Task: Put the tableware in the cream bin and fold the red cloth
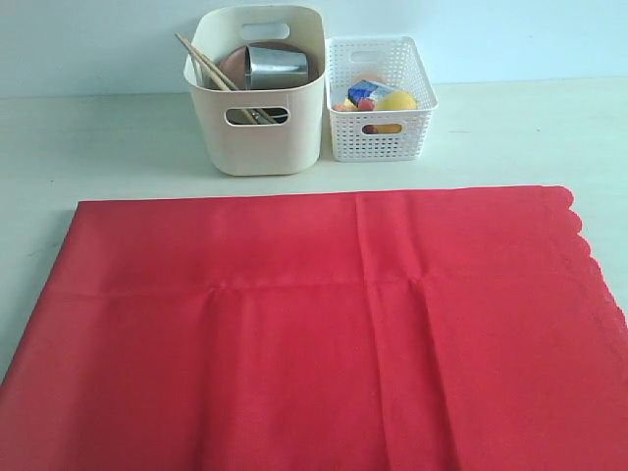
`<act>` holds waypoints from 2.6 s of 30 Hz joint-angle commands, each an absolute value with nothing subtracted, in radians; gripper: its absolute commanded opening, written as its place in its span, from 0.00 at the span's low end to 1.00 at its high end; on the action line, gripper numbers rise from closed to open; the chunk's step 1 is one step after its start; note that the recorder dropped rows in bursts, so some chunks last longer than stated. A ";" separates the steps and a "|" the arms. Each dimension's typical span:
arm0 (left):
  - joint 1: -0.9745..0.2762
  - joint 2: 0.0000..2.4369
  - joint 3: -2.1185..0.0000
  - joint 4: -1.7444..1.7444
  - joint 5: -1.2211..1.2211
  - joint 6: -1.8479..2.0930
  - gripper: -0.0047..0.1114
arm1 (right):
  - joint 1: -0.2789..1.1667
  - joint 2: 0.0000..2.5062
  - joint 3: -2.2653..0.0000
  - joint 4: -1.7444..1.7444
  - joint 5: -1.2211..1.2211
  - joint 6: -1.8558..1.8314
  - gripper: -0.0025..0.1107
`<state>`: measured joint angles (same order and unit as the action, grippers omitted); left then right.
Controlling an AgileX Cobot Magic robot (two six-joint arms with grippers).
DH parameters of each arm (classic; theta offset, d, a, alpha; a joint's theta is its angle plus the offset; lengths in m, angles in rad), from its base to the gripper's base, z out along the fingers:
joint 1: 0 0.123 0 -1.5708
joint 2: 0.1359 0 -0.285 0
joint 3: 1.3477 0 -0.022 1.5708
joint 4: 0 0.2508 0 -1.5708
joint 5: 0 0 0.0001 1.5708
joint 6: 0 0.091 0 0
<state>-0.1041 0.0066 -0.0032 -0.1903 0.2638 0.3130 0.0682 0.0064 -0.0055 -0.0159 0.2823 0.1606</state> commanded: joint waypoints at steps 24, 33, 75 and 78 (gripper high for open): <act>-0.104 0.000 0.000 -0.190 0.260 0.313 0.06 | 0.070 0.000 0.000 -0.008 0.284 0.159 0.02; -0.104 0.000 0.000 -0.190 0.260 0.313 0.06 | 0.070 0.000 0.000 -0.007 0.284 0.161 0.02; -0.104 1.060 -0.301 -1.493 0.187 1.065 0.06 | 0.070 0.000 0.000 -0.052 0.282 0.161 0.02; -0.104 1.135 -0.314 -1.577 0.146 1.065 0.06 | 0.070 0.000 0.000 -0.052 0.282 0.161 0.02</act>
<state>-0.1041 1.0781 -0.2974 -1.5184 0.1670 1.0607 0.0682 0.0064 -0.0055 -0.0552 0.2867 0.1606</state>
